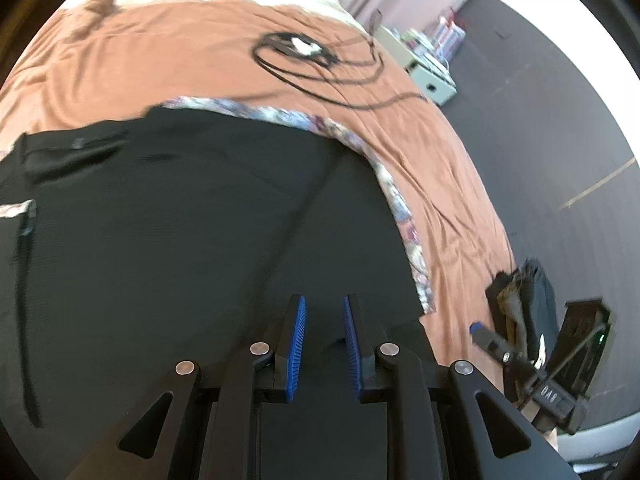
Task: Fold small clothes
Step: 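Grasp the patterned collar trim with the left gripper and lift it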
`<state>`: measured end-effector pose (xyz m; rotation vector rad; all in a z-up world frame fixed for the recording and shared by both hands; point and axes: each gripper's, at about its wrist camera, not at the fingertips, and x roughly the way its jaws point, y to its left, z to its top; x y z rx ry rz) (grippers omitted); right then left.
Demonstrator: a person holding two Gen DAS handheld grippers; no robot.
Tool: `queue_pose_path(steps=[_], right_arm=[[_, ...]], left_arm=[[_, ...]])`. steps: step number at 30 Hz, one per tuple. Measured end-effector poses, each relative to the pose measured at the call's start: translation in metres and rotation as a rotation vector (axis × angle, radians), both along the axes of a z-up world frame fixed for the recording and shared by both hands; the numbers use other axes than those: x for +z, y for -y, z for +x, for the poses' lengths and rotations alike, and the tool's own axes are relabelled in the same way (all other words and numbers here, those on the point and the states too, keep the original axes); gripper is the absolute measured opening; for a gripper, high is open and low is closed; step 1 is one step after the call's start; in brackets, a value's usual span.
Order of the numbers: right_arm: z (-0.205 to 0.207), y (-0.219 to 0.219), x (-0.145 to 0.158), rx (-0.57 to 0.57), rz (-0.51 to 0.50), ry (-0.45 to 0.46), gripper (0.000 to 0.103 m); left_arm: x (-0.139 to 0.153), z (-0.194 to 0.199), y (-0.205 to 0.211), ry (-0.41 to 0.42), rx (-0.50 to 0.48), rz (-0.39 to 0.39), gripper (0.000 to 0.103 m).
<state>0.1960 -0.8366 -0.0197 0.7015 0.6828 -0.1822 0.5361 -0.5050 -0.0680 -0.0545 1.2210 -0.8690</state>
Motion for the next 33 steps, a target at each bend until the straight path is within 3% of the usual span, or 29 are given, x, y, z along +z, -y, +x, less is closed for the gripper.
queue_pose_path(steps=[3, 7, 9, 12, 14, 22, 29, 33], right_arm=[[0.001, 0.000, 0.004, -0.033, -0.023, 0.002, 0.067], [-0.018, 0.002, -0.002, -0.018, -0.035, 0.001, 0.046], [-0.009, -0.003, -0.009, -0.006, -0.038, -0.003, 0.038], [-0.009, 0.006, -0.014, -0.005, -0.014, -0.001, 0.037], [-0.011, 0.014, -0.016, -0.020, -0.012, -0.006, 0.037], [-0.022, 0.039, -0.019, -0.066, 0.033, -0.001, 0.031], [-0.026, 0.048, -0.020, -0.084, 0.067, 0.012, 0.028], [-0.027, 0.048, -0.020, -0.073, 0.074, 0.025, 0.028]], left_arm=[[-0.005, -0.012, 0.021, 0.008, -0.040, 0.011, 0.022], [-0.011, -0.027, 0.049, 0.021, -0.087, 0.023, 0.022], [-0.013, -0.033, 0.061, 0.028, -0.109, 0.037, 0.032], [-0.015, -0.041, 0.077, 0.054, -0.137, 0.052, 0.051], [-0.016, -0.046, 0.088, 0.072, -0.151, 0.064, 0.057], [-0.029, -0.058, 0.123, 0.097, -0.180, 0.109, 0.058], [-0.046, -0.077, 0.152, 0.186, -0.222, 0.219, 0.065], [-0.054, -0.082, 0.160, 0.258, -0.225, 0.271, 0.062]])
